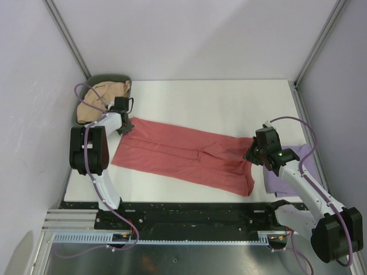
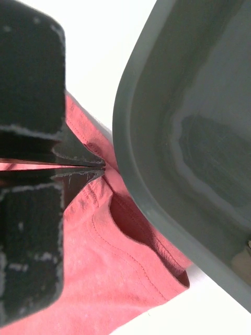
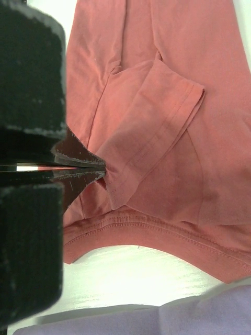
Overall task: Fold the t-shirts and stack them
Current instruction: Fold the other side of the tshirt into a rectangle
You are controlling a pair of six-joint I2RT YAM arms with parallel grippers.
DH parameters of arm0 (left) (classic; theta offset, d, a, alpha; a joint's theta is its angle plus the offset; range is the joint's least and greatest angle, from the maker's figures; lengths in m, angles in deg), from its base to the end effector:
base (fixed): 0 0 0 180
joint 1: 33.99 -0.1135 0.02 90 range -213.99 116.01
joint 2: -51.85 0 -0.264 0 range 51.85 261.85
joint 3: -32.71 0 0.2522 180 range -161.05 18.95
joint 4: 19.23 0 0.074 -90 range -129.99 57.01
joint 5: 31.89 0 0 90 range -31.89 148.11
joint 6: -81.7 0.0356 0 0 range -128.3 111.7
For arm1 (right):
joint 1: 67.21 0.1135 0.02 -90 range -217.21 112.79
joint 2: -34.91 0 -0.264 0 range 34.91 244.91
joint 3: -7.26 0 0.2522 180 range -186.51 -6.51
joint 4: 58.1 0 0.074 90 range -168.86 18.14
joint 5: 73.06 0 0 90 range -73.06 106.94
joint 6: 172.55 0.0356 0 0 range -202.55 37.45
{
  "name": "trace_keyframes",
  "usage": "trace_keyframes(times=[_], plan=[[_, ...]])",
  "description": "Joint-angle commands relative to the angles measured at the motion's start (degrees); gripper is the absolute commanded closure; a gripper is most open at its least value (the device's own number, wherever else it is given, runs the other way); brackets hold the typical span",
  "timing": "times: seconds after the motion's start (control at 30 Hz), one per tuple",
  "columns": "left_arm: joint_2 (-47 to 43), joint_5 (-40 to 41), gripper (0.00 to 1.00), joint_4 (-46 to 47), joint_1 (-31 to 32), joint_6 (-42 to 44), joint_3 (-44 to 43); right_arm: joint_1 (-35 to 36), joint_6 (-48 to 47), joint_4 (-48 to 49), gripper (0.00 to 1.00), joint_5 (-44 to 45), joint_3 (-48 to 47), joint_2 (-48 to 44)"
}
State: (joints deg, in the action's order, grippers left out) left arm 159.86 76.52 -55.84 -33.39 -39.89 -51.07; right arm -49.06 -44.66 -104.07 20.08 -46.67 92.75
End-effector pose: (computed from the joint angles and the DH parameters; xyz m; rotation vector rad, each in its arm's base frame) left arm 0.3842 0.0072 0.1669 -0.7877 2.4375 0.2139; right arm 0.1923 0.0610 0.2360 0.4485 2.4334 0.3646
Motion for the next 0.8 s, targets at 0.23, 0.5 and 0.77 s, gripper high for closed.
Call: trace_keyframes(times=[0.23,0.5,0.77], plan=[[-0.7,-0.1,0.79,-0.1,-0.4,2.4,-2.4,0.4,0.0,1.0,1.00,0.0,0.1,-0.8],[1.8,-1.4,0.71,-0.3,-0.4,2.8,-2.8,0.3,0.1,1.2,1.00,0.1,0.1,-0.4],[1.3,-0.8,0.87,-0.4,-0.4,2.7,-2.9,0.3,0.0,1.7,1.00,-0.2,0.1,-0.3]])
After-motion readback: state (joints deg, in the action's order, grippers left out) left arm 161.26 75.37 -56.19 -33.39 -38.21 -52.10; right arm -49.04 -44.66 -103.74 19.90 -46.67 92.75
